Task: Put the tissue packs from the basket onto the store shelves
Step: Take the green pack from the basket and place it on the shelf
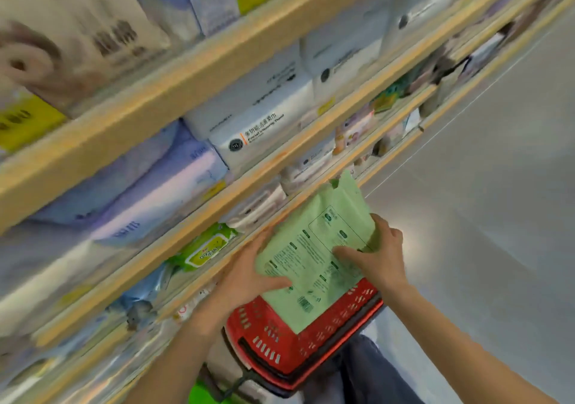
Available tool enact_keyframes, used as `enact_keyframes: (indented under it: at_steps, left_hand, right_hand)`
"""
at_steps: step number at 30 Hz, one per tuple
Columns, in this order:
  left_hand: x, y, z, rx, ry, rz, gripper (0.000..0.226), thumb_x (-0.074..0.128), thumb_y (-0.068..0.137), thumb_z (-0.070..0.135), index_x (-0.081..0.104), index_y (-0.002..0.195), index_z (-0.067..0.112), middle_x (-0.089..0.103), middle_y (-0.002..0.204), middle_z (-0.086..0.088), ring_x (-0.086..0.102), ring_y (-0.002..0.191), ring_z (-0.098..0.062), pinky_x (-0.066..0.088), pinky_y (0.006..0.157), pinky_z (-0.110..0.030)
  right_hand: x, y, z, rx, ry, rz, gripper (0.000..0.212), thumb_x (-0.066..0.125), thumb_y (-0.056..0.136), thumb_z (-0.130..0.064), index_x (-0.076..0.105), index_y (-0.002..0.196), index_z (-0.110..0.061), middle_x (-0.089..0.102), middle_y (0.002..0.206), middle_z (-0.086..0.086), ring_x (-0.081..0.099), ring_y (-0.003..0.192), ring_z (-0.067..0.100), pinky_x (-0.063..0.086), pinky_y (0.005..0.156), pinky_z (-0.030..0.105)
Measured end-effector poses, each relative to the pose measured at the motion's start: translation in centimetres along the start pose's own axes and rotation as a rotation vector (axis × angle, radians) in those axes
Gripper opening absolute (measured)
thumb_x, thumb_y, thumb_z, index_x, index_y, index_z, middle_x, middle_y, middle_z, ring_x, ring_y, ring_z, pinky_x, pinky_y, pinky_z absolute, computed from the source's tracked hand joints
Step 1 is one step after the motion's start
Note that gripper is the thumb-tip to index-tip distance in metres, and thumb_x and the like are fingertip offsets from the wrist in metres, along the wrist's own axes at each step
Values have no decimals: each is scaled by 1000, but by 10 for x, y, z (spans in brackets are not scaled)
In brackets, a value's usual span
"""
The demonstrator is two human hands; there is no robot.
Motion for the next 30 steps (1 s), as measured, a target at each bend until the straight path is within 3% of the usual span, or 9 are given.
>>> enact_keyframes:
  at_steps: [4,8,10,12,18,22,25,27,30]
  left_hand:
    - [-45,-32,69,88,88,47,112,87,53,40,23,144,32,37,143,12,36,131,-10,33,105,-26]
    - [-89,-68,142,203,49,142,116,86,43,50,30,142,26,38,137,14,36,128,-5,26,95,-2]
    - [-110,-87,178,267,82,172,121,70,35,76,31,141,32,41,138,16,38,127,-4,33,101,-16]
    - [-135,-106,211,345,97,234,117,64,31,84,35,136,38,47,131,21,44,122,-1,36,100,-17]
    - [-201,-165,298,524,74,428,104,82,45,55,40,137,30,49,134,11,46,121,-5,36,95,-20]
    - [-233,-201,342,607,40,543,102,86,54,38,34,141,29,45,130,13,43,116,-1,34,91,-16]
    - [-255,-225,364,605,-45,612,112,83,41,58,36,140,32,47,132,5,45,118,-10,42,102,-36]
    - [-267,-240,378,587,-45,676,117,76,34,68,37,138,31,45,129,3,43,117,-11,41,103,-41]
    - [-280,-263,404,614,-38,775,112,83,39,56,37,138,30,30,144,0,34,131,-18,33,110,-43]
  right_hand:
    - [-45,-38,-70,-129,40,49,94,83,61,-29,31,138,-23,31,118,1,40,103,16,42,89,30]
    - [-90,-73,-135,-243,67,114,96,85,56,-32,33,137,-27,35,125,4,43,114,23,45,95,47]
    - [-115,-93,-171,-323,96,159,94,84,57,-30,34,136,-29,34,125,3,43,116,23,45,96,48]
    - [-138,-115,-207,-412,109,208,92,84,58,-30,35,136,-29,34,119,0,42,112,19,44,97,45]
    - [-198,-178,-306,-668,148,298,89,83,62,-27,35,136,-29,30,114,-4,35,103,10,37,85,26]
    - [-229,-216,-361,-830,151,336,87,82,61,-30,36,135,-30,30,117,-4,37,105,11,39,85,26]
    - [-251,-242,-396,-941,132,363,86,82,61,-31,36,134,-30,29,118,-5,36,107,11,41,88,25]
    - [-266,-258,-418,-1018,120,371,85,83,61,-30,36,133,-31,28,118,-6,35,106,9,39,82,12]
    - [-286,-276,-444,-1135,131,330,80,84,59,-28,37,123,-39,28,121,-7,34,104,6,32,72,-2]
Point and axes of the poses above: each hand's wrist, its own y-axis towards the middle knuckle, its own x-axis out of the palm, z = x × y, the point moved 10 cm from there along y, towards the middle knuckle
